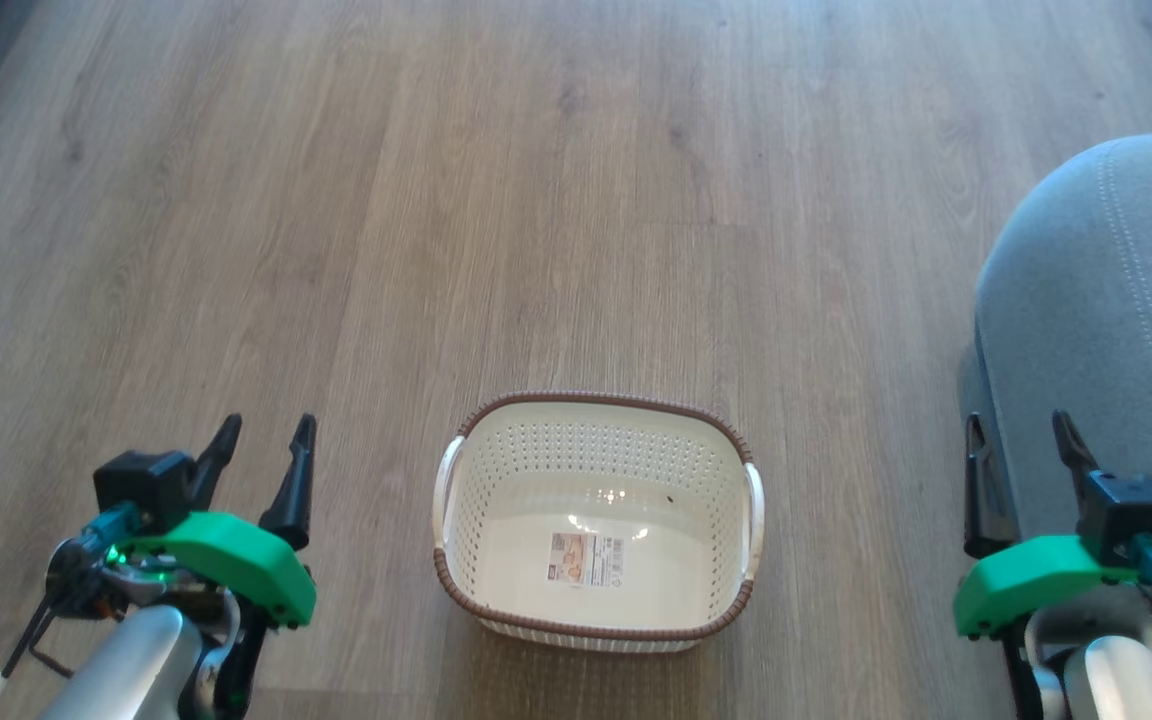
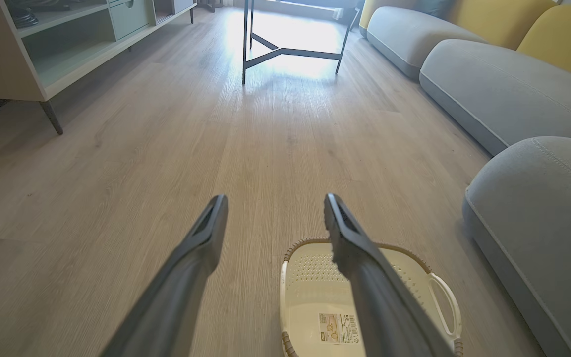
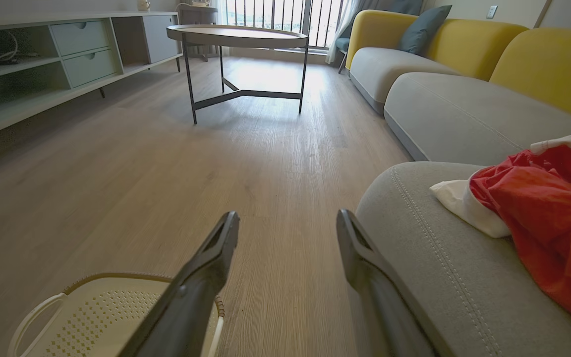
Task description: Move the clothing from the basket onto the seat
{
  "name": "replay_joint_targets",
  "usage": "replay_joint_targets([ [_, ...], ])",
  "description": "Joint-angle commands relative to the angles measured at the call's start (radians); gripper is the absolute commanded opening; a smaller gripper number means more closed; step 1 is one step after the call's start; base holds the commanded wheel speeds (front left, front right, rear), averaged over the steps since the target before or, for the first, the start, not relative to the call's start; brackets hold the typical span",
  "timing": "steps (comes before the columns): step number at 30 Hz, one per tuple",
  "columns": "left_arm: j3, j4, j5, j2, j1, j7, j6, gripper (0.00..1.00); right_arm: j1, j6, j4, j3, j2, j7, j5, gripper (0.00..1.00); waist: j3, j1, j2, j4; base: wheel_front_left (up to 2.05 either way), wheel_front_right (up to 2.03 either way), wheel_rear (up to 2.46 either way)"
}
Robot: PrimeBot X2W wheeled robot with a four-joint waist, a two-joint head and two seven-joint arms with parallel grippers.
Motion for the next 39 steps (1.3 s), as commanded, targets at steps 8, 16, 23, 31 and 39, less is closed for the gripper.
replay_joint_targets([
  [8, 0.109, 0.025, 0.055, -0.03, -0.013, -0.012, -0.049, 1.0, -0.012, 0.007, 0.002, 0.011, 0.01, -0.039, -0.018, 1.0, -0.007, 0.0001, -0.0001, -0.008, 0.0, 0.0, 0.0],
  [16, 0.157, 0.063, 0.095, -0.068, 0.001, -0.012, -0.085, 1.0, 0.0, 0.007, 0.024, 0.005, 0.017, -0.051, -0.026, 1.0, -0.021, 0.0001, -0.0001, -0.006, 0.0, 0.0, 0.0],
  [23, 0.187, 0.08, 0.124, -0.092, 0.013, -0.012, -0.101, 1.0, 0.011, 0.007, 0.042, 0.003, 0.021, -0.057, -0.028, 1.0, -0.034, 0.0001, -0.0001, -0.001, 0.0, 0.0, 0.0],
  [31, 0.213, 0.091, 0.146, -0.103, 0.02, -0.012, -0.115, 1.0, 0.012, 0.007, 0.056, 0.0, 0.023, -0.062, -0.023, 1.0, -0.045, 0.0001, -0.0001, 0.0, 0.0, 0.0, 0.0],
  [39, 0.229, 0.097, 0.16, -0.11, 0.025, -0.012, -0.127, 1.0, 0.013, 0.007, 0.066, -0.004, 0.024, -0.066, -0.02, 1.0, -0.052, 0.0001, -0.0001, -0.006, 0.0, 0.0, 0.0],
])
